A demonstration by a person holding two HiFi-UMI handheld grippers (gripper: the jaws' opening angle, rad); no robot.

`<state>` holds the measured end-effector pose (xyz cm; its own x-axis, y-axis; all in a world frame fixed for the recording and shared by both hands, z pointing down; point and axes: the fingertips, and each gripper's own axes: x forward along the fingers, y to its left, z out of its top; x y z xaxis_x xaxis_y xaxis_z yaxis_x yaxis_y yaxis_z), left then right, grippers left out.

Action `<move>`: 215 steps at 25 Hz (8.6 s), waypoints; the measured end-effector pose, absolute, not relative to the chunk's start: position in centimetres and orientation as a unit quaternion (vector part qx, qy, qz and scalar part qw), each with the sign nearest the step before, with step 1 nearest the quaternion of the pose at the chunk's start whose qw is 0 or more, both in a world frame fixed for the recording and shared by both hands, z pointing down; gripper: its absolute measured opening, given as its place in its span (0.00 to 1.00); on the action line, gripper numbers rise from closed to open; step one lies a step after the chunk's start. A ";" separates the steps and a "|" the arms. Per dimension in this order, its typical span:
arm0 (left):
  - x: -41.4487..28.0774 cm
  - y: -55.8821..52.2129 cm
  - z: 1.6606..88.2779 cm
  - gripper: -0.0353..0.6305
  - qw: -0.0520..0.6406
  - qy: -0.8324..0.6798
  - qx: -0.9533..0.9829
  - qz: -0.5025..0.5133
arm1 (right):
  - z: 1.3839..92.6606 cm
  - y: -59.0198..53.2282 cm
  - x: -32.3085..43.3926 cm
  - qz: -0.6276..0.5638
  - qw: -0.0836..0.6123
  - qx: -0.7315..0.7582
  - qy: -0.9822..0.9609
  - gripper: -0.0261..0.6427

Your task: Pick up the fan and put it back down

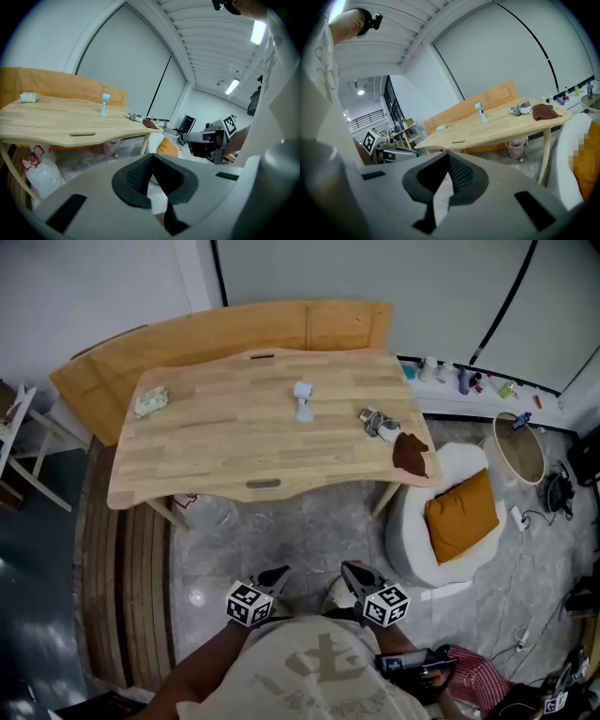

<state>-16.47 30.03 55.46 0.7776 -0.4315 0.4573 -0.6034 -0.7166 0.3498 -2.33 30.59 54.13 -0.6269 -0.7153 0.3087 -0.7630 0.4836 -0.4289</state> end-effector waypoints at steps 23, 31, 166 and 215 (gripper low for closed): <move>-3.6 19.8 53.8 0.07 0.223 -0.345 0.892 0.188 | 54.2 20.0 10.9 0.269 0.021 0.388 -0.881 0.06; -2.1 18.2 53.9 0.07 0.218 -0.333 0.893 0.211 | 54.7 17.7 11.4 0.279 0.012 0.385 -0.879 0.06; -6.3 -29.5 66.2 0.30 0.224 -0.510 0.804 0.208 | 59.7 -19.6 6.6 0.323 0.183 0.264 -0.891 0.06; -5.0 -16.6 54.9 0.28 0.203 -0.494 0.836 0.125 | 55.8 -17.7 8.2 0.271 0.127 0.249 -0.921 0.06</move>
